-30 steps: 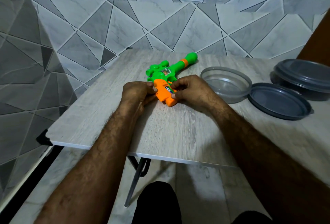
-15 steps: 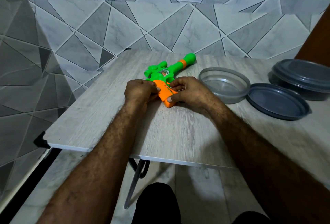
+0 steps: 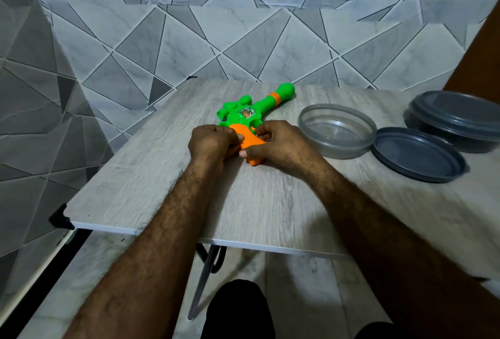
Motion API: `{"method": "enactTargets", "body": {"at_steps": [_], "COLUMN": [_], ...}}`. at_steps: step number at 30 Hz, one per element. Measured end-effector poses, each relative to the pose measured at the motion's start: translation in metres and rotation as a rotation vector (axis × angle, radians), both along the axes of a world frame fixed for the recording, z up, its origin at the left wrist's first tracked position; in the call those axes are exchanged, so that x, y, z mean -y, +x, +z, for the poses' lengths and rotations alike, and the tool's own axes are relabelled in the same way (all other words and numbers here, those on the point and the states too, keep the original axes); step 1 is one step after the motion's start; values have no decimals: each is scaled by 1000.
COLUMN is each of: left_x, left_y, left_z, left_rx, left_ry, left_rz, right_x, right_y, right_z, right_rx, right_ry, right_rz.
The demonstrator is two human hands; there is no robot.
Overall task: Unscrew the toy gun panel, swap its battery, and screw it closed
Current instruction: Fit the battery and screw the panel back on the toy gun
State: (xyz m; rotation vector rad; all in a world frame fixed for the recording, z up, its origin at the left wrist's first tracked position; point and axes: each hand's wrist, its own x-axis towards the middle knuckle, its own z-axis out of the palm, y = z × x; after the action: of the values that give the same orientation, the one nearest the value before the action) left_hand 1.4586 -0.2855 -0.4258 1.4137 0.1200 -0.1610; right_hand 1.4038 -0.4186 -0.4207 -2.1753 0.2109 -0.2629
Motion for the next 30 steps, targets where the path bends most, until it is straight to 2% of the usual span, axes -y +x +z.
{"method": "enactTargets", "body": {"at_steps": [2, 4, 14, 20, 25, 30], "left_x": [-1, -1, 0, -5, -8, -14], "left_y": [-1, -2, -4, -14, -14, -8], "left_z": [0, -1, 4, 9, 2, 3], "left_rx": [3, -1, -107, -233, -210, -233], "left_ry": [14, 7, -26, -227, -276, -323], "left_rz": [1, -8, -46, -281, -275, -213], "right_x": [-7, -13, -25, -35, -21, 17], "right_y": [-3, -4, -7, -8, -10, -17], "right_z": [4, 5, 12, 14, 17, 40], "right_rx": [-4, 2, -22, 16, 20, 81], "right_ry": [-235, -306, -174, -82, -44, 101], "right_rz": [-49, -91, -245, -180, -79, -152]}}
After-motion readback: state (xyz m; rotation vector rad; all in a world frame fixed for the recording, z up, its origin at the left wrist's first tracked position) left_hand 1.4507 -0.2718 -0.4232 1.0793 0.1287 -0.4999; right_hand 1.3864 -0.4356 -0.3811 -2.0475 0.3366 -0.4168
